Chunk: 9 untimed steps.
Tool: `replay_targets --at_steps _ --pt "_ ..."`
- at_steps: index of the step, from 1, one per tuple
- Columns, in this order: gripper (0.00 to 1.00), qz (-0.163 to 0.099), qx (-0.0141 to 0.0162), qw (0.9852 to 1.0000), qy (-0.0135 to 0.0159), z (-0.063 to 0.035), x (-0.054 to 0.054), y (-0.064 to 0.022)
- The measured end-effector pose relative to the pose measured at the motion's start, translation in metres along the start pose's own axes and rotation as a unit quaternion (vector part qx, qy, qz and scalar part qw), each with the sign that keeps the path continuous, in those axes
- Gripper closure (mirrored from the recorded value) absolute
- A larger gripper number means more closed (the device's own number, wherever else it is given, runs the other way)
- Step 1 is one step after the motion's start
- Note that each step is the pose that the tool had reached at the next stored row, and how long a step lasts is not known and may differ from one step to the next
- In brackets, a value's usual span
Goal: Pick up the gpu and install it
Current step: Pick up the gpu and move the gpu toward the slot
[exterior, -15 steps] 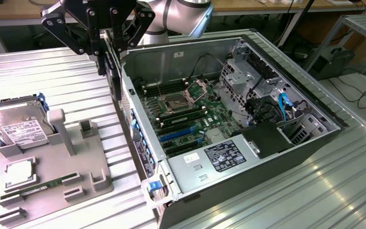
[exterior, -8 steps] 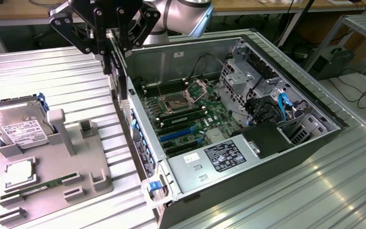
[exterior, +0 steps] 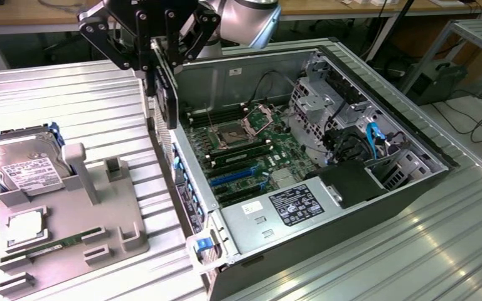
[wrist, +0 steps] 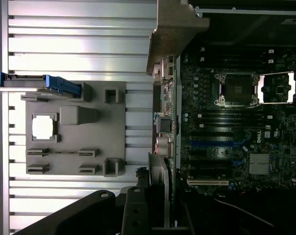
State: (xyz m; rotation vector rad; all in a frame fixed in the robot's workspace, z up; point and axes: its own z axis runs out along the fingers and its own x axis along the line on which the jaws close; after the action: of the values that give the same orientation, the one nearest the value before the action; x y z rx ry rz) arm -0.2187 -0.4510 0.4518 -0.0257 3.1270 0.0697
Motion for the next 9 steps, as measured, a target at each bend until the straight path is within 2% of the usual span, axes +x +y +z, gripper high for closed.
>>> replay_targets --at_steps 9 --pt "0.72 0.000 0.0000 1.0000 0.0000 0.0003 -0.0106 -0.0002"
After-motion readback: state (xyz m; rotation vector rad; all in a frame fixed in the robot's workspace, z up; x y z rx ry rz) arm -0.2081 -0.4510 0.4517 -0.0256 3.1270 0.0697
